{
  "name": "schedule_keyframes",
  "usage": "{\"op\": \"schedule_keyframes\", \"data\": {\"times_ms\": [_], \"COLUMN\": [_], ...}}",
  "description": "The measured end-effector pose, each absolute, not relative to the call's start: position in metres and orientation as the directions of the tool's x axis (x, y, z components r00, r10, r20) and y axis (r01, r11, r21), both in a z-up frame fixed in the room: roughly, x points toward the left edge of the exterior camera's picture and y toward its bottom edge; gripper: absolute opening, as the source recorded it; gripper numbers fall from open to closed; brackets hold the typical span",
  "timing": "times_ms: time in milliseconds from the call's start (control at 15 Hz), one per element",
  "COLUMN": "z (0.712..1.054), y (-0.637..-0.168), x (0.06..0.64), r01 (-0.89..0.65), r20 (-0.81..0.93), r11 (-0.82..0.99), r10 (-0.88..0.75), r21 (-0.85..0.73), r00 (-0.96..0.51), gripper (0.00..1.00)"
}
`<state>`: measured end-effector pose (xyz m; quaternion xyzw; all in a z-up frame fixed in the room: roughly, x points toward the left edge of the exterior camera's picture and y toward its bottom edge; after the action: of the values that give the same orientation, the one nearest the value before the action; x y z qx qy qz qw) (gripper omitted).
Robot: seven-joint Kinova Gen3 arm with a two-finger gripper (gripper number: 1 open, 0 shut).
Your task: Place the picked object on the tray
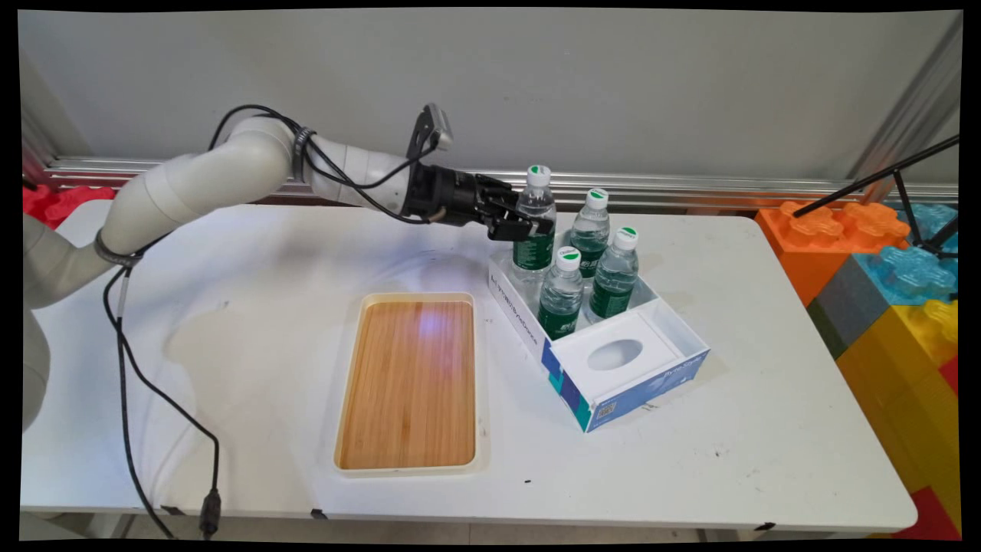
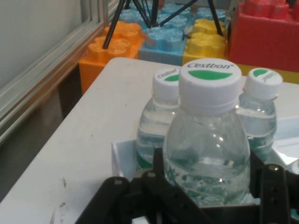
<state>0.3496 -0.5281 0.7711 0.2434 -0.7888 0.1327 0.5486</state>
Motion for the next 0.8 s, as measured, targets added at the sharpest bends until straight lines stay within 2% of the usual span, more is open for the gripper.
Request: {"op": "schedule_keyframes", "data": {"times_ms": [800], "z": [0.795], "y": [-0.493], "x": [0.387], "r01": [-0.484], "r20": [0.923], "r11": [0.875], "r10": [-0.210], "r21": [0.029], "r00": [-0.323], "gripper": [0.00]}}
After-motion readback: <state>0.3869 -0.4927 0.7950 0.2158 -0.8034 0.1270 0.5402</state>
